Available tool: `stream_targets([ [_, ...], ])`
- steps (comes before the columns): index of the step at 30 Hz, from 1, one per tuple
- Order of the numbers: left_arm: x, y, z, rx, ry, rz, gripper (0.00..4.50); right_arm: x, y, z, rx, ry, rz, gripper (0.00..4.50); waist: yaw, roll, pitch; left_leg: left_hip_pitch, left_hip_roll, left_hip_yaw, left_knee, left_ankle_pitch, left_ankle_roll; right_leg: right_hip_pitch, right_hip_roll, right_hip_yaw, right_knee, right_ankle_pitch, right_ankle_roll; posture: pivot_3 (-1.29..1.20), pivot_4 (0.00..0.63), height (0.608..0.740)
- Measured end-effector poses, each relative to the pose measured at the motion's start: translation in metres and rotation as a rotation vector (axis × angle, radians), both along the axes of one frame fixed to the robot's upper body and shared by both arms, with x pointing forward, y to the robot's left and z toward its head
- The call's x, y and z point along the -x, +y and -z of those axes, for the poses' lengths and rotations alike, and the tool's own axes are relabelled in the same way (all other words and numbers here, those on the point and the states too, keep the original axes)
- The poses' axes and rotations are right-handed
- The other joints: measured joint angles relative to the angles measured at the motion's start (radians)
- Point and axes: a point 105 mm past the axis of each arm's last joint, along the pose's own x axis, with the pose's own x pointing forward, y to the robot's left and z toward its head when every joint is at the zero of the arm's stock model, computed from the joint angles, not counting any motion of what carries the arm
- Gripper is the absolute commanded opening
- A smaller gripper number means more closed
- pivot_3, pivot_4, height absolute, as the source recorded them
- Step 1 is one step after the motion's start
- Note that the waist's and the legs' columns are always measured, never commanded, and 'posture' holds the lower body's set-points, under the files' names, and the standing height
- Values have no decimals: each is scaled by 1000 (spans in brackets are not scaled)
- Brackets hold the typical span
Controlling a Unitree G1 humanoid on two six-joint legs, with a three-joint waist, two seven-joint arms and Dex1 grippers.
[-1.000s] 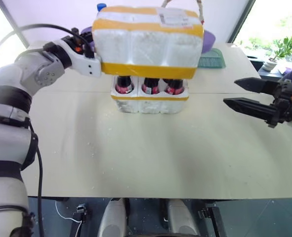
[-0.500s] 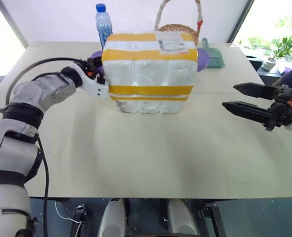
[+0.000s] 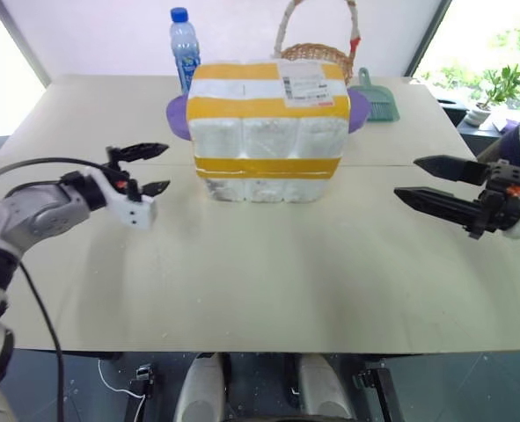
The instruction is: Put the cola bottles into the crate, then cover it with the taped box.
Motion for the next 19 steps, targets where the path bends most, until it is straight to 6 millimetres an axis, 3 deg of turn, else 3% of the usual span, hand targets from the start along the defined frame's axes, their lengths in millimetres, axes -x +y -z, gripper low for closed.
stream_targets([
  [3, 3, 20, 11, 342, 358, -191, 4400, -3, 0, 0, 4, -6, -1, 4500, 0, 0, 0, 1, 0, 0, 0, 0, 0, 2, 0, 0, 0, 0, 0, 0, 150, 740],
  [4, 8, 24, 13, 515, 560, -239, 4400, -4, 2, 0, 9, -8, -7, 4500, -3, -1, 1, 1, 0, 0, 1, 0, 0, 2, 0, 0, 0, 0, 0, 0, 150, 740],
  [6, 41, 28, 8, 684, 996, -242, 4400, -8, 7, 0, 23, -18, -22, 4500, -20, -4, 2, 1, 2, -1, 0, 0, 0, 1, 2, 0, -1, 0, 0, 0, 150, 740],
  [8, 74, 18, -14, 700, 1259, -120, 4400, -13, 6, -2, 19, -22, -18, 4500, -28, -2, 2, 3, 1, 0, -1, 0, 0, 2, 2, 0, -1, 0, 0, 0, 150, 740],
  [10, 75, 11, -38, 720, 1258, -49, 4400, -16, 8, -4, 20, -25, -25, 4500, -22, 2, 1, 9, 1, 0, -2, 0, 0, 7, 2, 0, -1, -3, -3, 0, 150, 740],
  [13, 61, 13, -70, 801, 1147, -35, 4400, -20, 14, -6, 31, -32, -41, 4500, -24, 2, 1, 14, 1, -1, -2, 0, 0, 12, 3, 0, -1, -6, -7, 0, 150, 740],
  [19, 51, 16, -88, 866, 1086, -53, 4400, -25, 17, -7, 26, -29, -50, 4500, -27, 2, 2, 13, 1, -1, -3, 0, 0, 10, 3, 0, 0, -5, -5, 0, 150, 740],
])
